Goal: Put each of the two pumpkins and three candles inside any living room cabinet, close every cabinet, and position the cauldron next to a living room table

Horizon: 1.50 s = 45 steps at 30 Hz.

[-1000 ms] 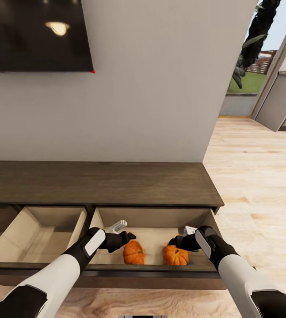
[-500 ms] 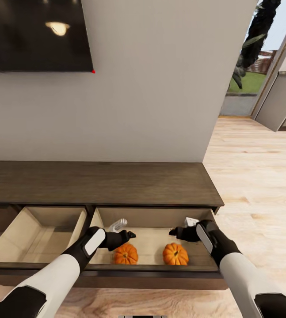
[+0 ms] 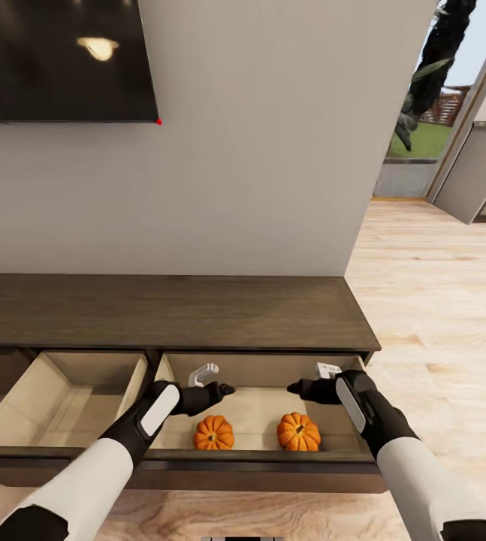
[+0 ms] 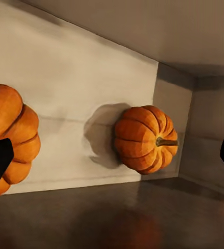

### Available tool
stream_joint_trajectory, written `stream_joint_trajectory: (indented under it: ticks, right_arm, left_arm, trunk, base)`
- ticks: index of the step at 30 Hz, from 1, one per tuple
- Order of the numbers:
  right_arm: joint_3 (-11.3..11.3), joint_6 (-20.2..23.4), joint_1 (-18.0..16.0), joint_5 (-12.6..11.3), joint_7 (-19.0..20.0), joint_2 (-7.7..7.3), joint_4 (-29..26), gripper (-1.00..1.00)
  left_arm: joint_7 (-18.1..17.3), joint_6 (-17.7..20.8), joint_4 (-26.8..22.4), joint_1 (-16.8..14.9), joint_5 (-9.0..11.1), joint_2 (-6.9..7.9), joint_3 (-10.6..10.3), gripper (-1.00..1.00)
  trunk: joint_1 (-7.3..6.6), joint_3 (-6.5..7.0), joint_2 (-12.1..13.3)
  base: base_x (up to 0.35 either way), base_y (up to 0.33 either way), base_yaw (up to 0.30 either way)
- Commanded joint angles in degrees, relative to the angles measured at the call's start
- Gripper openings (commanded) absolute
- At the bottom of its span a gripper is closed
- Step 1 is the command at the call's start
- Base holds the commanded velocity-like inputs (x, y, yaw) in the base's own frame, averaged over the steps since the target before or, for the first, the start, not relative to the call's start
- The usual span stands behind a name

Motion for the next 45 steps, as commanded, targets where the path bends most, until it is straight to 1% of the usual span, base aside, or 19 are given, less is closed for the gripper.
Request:
stream_joint_trajectory:
  ticks: [1, 4, 6, 7, 8, 11, 15, 18, 21, 23, 26, 28, 30, 32, 36, 37, 41, 42, 45]
  right_arm:
    - [0.2, 0.3, 0.5, -0.1, 0.1, -0.08, -1.0, 1.0]
    - [0.1, 1.9, 3.5, -0.1, 0.1, -0.18, -6.9, 1.0]
    - [-0.1, 8.0, 7.8, 0.0, 0.1, -0.29, -17.2, 1.0]
    - [-0.1, 9.5, 8.8, 0.0, 0.1, -0.31, -19.8, 1.0]
    - [-0.2, 11.9, 10.6, 0.0, 0.1, -0.37, -24.7, 1.0]
    - [-0.4, 14.5, 13.5, -0.1, 0.1, -0.45, -31.9, 1.0]
    - [-0.5, 15.5, 15.3, -0.1, 0.2, -1.07, -37.6, 1.0]
    - [-0.5, 15.5, 17.1, -0.4, 0.4, -3.62, -44.1, 1.0]
    - [-0.5, 15.5, 18.8, -0.6, 0.6, -4.61, -47.5, 1.0]
    - [-0.6, 15.5, 20.6, -0.7, 0.7, -5.24, -49.5, 1.0]
    - [-1.5, 15.4, 21.1, -0.8, 0.7, -5.52, -50.4, 1.0]
    - [-2.8, 14.4, 21.0, -0.8, 0.8, -5.61, -50.6, 1.0]
    - [-5.9, 10.5, 20.9, -0.8, 0.8, -5.71, -50.8, 1.0]
    - [-7.9, 7.0, 20.8, -0.8, 1.0, -5.74, -50.9, 1.0]
    - [-12.7, 1.8, 20.8, -0.8, 3.2, -5.77, -50.9, 1.0]
    - [-14.4, 0.2, 20.8, -0.8, 5.3, -5.77, -50.9, 1.0]
    - [-18.0, -2.2, 20.9, -0.8, 11.0, -5.78, -51.0, 1.0]
    - [-19.2, -3.1, 21.0, -0.8, 12.4, -5.78, -50.9, 1.0]
    - [-20.5, -5.7, 21.1, -0.7, 14.0, -5.79, -50.9, 1.0]
  left_arm:
    - [-0.1, 0.2, -2.0, 0.9, -0.2, 0.11, 0.0, 1.0]
    - [0.1, 0.3, -6.7, 3.0, -0.4, 0.66, 0.1, 1.0]
    - [0.3, 0.3, -10.0, 4.4, -0.3, 1.15, 0.1, 1.0]
    - [0.3, 0.4, -10.6, 4.7, -0.2, 1.22, 0.1, 1.0]
    - [0.3, 0.4, -11.8, 5.0, -0.2, 1.33, 0.1, 1.0]
    - [0.4, 0.2, -14.3, 6.2, -0.2, 1.44, 0.1, 1.0]
    - [0.5, 0.1, -19.5, 8.9, -0.4, 1.6, 0.1, 1.0]
    - [0.5, 0.2, -25.9, 11.4, -0.4, 2.37, 0.1, 1.0]
    - [0.5, 0.3, -30.3, 13.1, -0.4, 2.7, 0.0, 1.0]
    - [0.5, 0.5, -36.9, 15.9, -0.5, 3.09, 0.0, 1.0]
    - [0.4, 0.3, -43.2, 18.5, -0.5, 4.05, 0.0, 1.0]
    - [0.1, 0.0, -46.5, 19.9, -0.5, 4.77, 0.0, 1.0]
    - [-0.3, -0.5, -52.2, 22.4, -0.4, 6.31, 0.1, 1.0]
    - [-1.1, -1.8, -54.7, 23.7, -0.3, 7.01, 0.1, 1.0]
    - [-4.1, -5.4, -56.5, 24.8, -0.2, 7.65, 0.1, 1.0]
    - [-5.4, -6.2, -56.9, 25.3, -0.2, 7.81, 0.1, 1.0]
    - [-7.3, -7.2, -57.4, 27.2, -0.3, 8.54, 0.0, 1.0]
    - [-7.6, -7.3, -57.6, 28.4, -0.3, 9.32, -0.2, 1.0]
    - [-8.1, -7.6, -57.7, 31.9, -0.3, 11.63, -0.6, 1.0]
  trunk:
    - [-0.01, -0.04, 0.0]
    - [-0.01, -0.04, 0.0]
    - [-0.01, -0.04, 0.0]
    - [-0.01, -0.04, 0.0]
    - [-0.01, -0.04, 0.0]
    - [-0.01, -0.04, 0.0]
    - [-0.01, -0.04, 0.0]
    - [-0.01, -0.04, 0.0]
    - [-0.01, -0.04, 0.0]
    - [-0.01, -0.04, 0.0]
    - [-0.01, -0.04, 0.0]
    - [-0.01, -0.04, 0.0]
    - [-0.01, -0.04, 0.0]
    - [-0.01, -0.04, 0.0]
    - [-0.01, -0.04, 0.0]
    - [-0.01, -0.04, 0.0]
    - [-0.01, -0.04, 0.0]
    - [-0.01, -0.04, 0.0]
    - [-0.01, -0.04, 0.0]
  base:
    - [0.0, 0.0, 0.0]
    - [0.0, 0.0, 0.0]
    - [0.0, 0.0, 0.0]
    - [0.0, 0.0, 0.0]
    - [0.0, 0.0, 0.0]
    - [-0.005, 0.0, 0.0]
    - [-0.133, 0.0, 0.0]
    - [-0.274, 0.0, 0.0]
    - [-0.31, 0.0, 0.0]
    - [-0.326, 0.0, 0.0]
    - [-0.333, 0.0, 0.0]
    - [-0.336, 0.0, 0.0]
    - [-0.235, 0.0, 0.0]
    - [-0.122, 0.0, 0.0]
    - [-0.049, 0.0, 0.0]
    - [-0.02, 0.0, 0.0]
    - [-0.011, 0.0, 0.0]
    - [-0.004, 0.0, 0.0]
    - [-0.002, 0.0, 0.0]
